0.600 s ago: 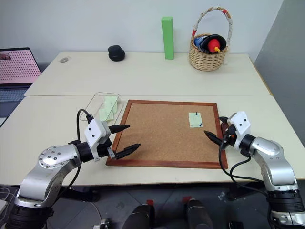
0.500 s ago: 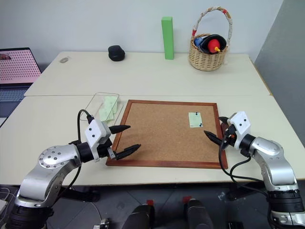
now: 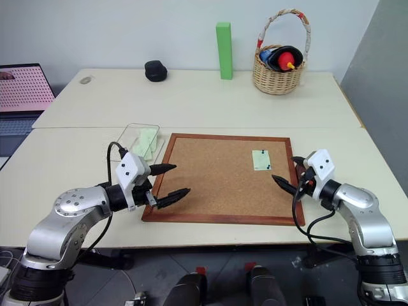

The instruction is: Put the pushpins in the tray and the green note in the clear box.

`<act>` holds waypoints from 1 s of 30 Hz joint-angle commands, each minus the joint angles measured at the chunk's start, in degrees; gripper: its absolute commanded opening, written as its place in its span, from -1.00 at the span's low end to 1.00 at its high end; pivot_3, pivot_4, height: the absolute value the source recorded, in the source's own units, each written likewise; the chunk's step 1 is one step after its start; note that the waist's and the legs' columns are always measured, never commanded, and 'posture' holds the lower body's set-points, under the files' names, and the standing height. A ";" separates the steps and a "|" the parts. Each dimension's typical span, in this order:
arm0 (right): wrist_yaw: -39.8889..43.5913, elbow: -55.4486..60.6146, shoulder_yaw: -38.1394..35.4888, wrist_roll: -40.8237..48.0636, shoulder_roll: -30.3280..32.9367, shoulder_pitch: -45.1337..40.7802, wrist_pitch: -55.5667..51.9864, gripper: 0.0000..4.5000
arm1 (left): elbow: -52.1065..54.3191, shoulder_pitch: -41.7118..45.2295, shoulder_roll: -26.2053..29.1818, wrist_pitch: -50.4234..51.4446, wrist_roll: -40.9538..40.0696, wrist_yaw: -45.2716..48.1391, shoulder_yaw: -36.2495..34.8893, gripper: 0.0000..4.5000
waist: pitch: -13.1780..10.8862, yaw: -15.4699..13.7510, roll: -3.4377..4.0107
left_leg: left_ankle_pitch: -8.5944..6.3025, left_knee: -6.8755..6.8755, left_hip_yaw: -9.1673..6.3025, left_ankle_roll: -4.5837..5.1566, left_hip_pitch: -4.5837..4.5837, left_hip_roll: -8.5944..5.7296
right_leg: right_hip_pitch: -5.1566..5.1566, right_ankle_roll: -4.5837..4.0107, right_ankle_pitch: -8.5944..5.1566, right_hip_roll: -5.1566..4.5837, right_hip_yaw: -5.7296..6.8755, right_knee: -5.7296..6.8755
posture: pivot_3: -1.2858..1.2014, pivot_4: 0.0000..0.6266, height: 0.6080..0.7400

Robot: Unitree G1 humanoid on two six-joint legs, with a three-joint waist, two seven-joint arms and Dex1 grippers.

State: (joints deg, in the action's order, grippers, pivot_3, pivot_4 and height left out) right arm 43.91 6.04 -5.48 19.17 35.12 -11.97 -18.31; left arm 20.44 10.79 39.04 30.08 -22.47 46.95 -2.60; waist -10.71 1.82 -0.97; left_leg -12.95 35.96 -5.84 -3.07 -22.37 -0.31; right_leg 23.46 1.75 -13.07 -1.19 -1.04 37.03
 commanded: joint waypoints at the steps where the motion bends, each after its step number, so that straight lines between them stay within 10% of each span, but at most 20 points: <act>1: 0.31 2.60 -0.66 1.04 -0.18 -0.05 0.21 1.00 | 1.39 2.14 -0.60 -2.36 0.49 0.41 1.46 0.92 | 0.00 -0.03 0.00 | 0.00 0.00 0.00 0.00 0.00 0.00 | 0.00 0.00 0.00 0.00 0.00 0.00 | 0.03 -0.52 1.00; 24: -0.72 6.66 2.48 1.55 -2.30 -3.75 -6.45 1.00 | -18.64 15.12 -13.37 -11.49 7.54 5.41 17.42 -1.00 | 0.00 0.00 0.00 | 0.00 0.03 0.01 0.00 -0.01 -0.04 | -0.01 0.29 0.17 0.01 -0.02 0.00 | 0.03 -0.52 1.00; 30: -2.52 4.49 4.79 0.91 -3.60 -8.17 -12.53 1.00 | -27.52 15.92 -17.16 -14.90 10.74 4.61 18.84 -1.00 | 0.00 0.02 0.00 | 0.00 0.02 -0.01 0.00 -0.01 -0.04 | 0.00 0.31 0.18 0.01 -0.01 0.00 | 0.03 -0.52 1.00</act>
State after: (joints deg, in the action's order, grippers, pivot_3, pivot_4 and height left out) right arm 42.18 10.63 -0.85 19.61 32.05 -17.78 -29.32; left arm -5.76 25.76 22.64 16.99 -12.70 51.77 15.80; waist -10.71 1.84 -0.97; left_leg -12.94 35.99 -5.84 -3.07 -22.38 -0.35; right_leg 23.45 2.07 -12.89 -1.18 -1.05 37.03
